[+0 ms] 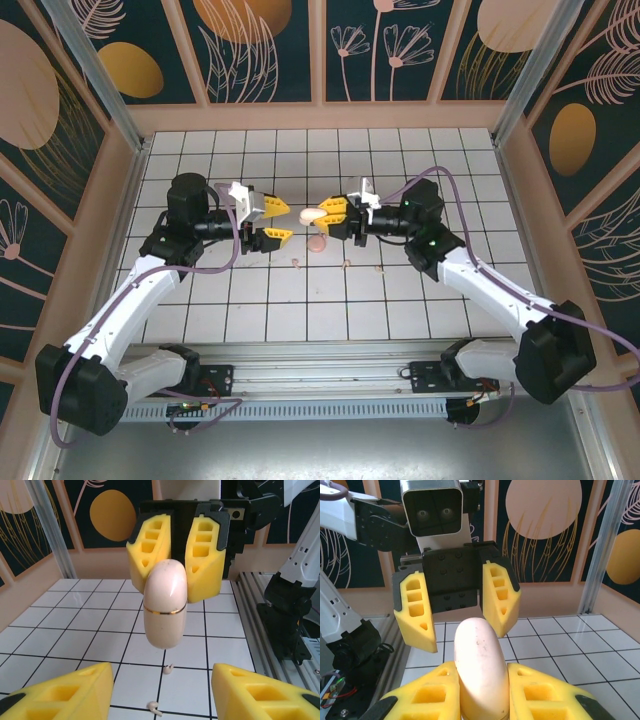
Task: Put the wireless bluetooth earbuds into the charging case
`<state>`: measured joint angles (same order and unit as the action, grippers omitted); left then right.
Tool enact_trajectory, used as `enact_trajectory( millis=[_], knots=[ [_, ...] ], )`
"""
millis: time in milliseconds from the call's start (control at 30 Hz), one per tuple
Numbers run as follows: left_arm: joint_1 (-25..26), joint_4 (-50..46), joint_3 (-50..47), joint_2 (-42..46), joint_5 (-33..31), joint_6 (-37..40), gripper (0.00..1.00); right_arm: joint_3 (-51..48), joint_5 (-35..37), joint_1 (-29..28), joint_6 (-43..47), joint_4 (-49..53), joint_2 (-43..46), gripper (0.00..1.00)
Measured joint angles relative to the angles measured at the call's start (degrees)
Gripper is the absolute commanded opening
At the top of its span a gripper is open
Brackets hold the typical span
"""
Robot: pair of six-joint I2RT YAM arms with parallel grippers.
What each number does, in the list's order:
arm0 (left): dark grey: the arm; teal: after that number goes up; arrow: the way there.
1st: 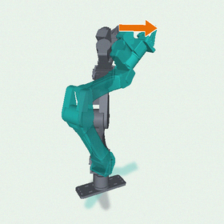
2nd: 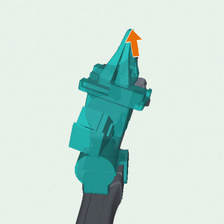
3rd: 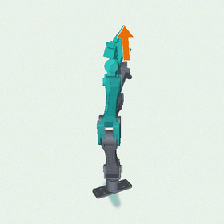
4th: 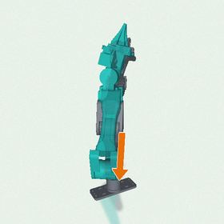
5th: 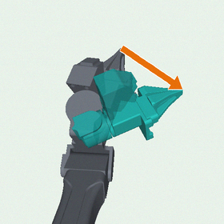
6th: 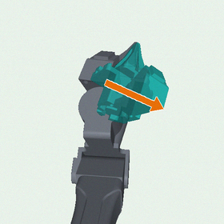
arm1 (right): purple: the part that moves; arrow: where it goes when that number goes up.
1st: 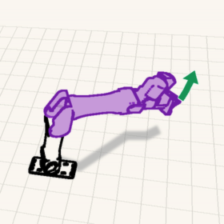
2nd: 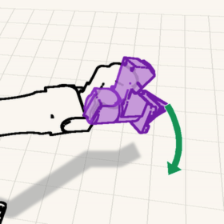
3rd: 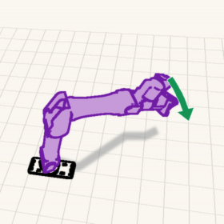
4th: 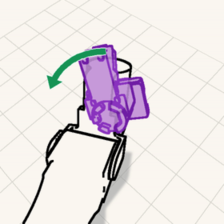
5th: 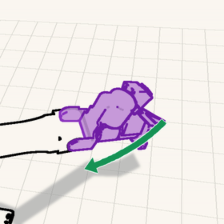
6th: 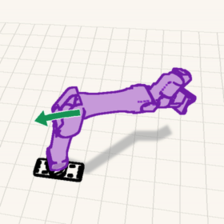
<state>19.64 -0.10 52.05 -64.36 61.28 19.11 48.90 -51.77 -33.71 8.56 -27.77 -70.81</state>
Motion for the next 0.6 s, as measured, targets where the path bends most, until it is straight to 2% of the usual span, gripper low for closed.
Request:
enact_trajectory(
  millis=[467, 600],
  knots=[
    [0.0, 0.48, 0.0, -0.04, 1.36, -1.46, 0.5, 2.25, -0.9, -2.84, -0.44, -2.05, -4.66, 0.15],
    [0.0, 0.48, -0.04, -0.07, 1.49, -1.6, 0.46, 2.73, -0.92, -3.17, -0.61, -3.3, -5.38, 0.15]
  ],
)
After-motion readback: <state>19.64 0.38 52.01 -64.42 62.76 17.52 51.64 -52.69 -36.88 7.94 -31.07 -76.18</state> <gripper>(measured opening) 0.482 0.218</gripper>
